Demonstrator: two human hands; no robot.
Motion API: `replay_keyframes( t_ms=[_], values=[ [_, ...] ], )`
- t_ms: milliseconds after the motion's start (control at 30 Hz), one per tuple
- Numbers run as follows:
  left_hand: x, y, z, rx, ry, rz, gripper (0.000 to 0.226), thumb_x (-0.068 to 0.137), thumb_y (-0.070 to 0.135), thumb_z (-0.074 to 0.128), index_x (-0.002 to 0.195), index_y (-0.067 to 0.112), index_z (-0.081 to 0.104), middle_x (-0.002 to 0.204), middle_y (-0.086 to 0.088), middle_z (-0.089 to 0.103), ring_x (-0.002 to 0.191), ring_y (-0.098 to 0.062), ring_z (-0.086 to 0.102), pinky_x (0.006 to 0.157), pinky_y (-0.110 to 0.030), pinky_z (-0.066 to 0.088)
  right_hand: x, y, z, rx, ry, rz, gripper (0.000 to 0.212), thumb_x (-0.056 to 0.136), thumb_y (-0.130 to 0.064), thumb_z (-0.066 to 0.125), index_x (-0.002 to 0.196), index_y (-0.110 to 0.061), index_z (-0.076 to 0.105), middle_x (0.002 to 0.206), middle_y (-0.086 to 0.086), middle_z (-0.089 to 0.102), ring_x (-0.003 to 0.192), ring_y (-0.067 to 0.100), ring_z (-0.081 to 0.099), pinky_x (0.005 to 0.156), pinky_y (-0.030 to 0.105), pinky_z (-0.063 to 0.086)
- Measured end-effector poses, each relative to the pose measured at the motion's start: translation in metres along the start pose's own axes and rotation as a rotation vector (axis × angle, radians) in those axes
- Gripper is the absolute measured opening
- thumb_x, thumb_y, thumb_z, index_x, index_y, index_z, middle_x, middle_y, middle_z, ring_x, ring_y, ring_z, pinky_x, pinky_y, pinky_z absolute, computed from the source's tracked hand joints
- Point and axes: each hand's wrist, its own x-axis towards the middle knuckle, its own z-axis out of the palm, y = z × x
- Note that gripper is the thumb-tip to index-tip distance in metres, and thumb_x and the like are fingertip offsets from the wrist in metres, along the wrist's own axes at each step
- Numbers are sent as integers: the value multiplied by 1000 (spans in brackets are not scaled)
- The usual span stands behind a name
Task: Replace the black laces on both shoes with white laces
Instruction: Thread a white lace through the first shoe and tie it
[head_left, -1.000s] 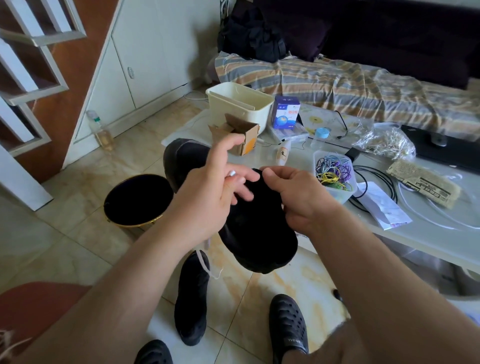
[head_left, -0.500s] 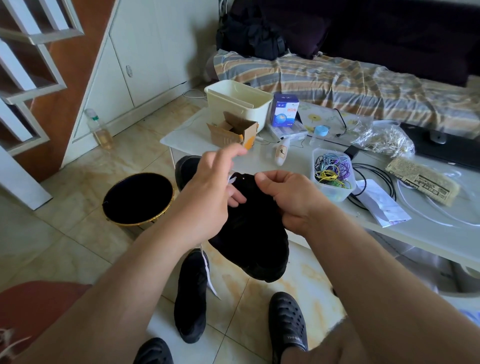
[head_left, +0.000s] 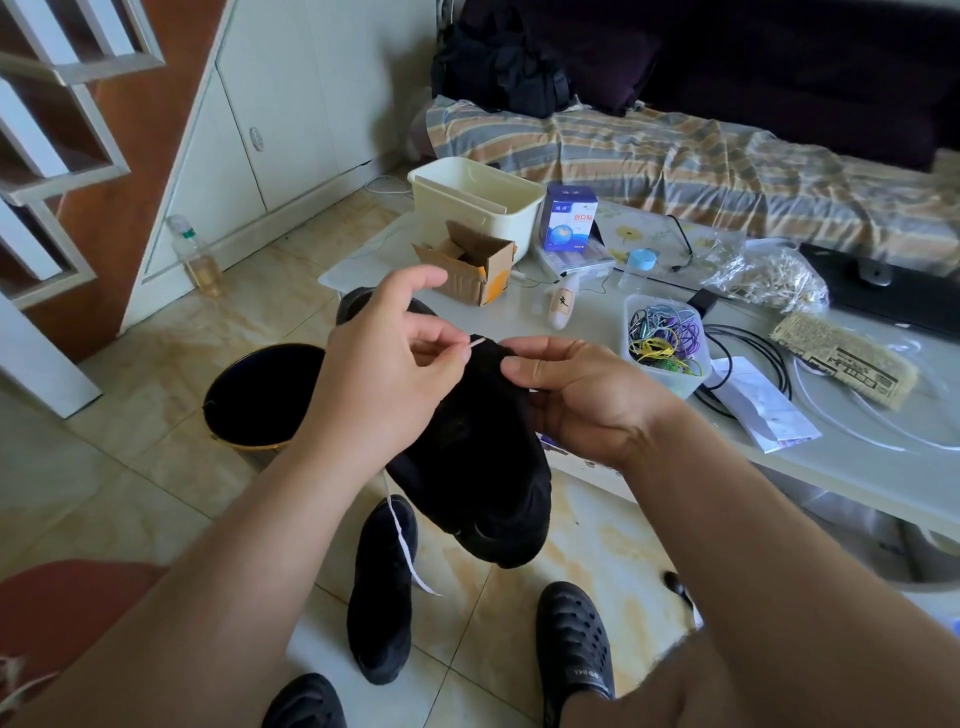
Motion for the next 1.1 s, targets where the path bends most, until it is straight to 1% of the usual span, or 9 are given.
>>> replay_keyframes(
  t_ms=[133,200,300,367,633,767,867,967,1100],
  values=[
    [-3,9,-2,55,6,53,63,87,22,82,138,43,51,91,25,76,84,3,73,87,-19,55,-1,0,-2,19,-45,-33,23,95,8,56,106,-5,71,98,13,76,84,23,74,80,35,62],
    [-4,13,-2,85,11,87,64,85,21,82,138,42,52,88,25,76,80,4,72,86,-12,52,0,2,-1,41,-56,-38,22,98,7,53,108,-5,69,102,14,73,90,26,71,87,38,60],
    [-6,19,0,138,26,131,64,84,20,83,138,39,54,83,25,75,80,6,71,85,5,35,1,4,1,41,-79,-34,20,100,3,51,109,-5,67,107,17,70,97,28,67,99,43,54],
    [-7,22,1,174,33,150,64,83,18,82,137,37,55,79,24,75,80,6,70,85,7,32,1,4,2,44,-84,-43,19,100,2,51,105,-7,67,105,16,69,94,27,67,97,42,54],
    [-6,24,5,220,66,139,62,78,11,79,131,36,57,69,19,70,80,3,67,79,3,37,-4,3,6,26,-77,-75,21,102,1,51,97,-11,68,96,13,70,81,24,68,80,35,59],
    [-7,27,1,232,92,168,64,78,12,80,133,35,57,68,21,69,79,4,68,82,5,35,-4,1,4,72,-115,-67,14,91,-4,60,99,-10,69,100,14,71,87,25,69,85,36,60],
    [-7,30,0,241,84,180,66,77,12,81,135,35,56,68,21,70,77,5,68,84,8,30,-3,0,4,105,-136,-67,16,84,-6,61,92,-11,74,97,12,73,85,24,71,84,37,61],
    [-9,32,2,236,51,167,68,78,12,80,136,37,55,69,21,71,76,5,68,84,5,34,-3,0,4,104,-124,-75,20,84,-6,62,81,-16,79,91,9,75,79,21,73,79,34,62],
    [-9,31,4,236,54,97,71,77,14,77,136,43,52,69,22,70,79,6,65,80,1,39,-4,1,5,74,-124,-90,14,82,-6,64,89,-11,75,90,12,74,79,23,72,81,35,62]
  ],
)
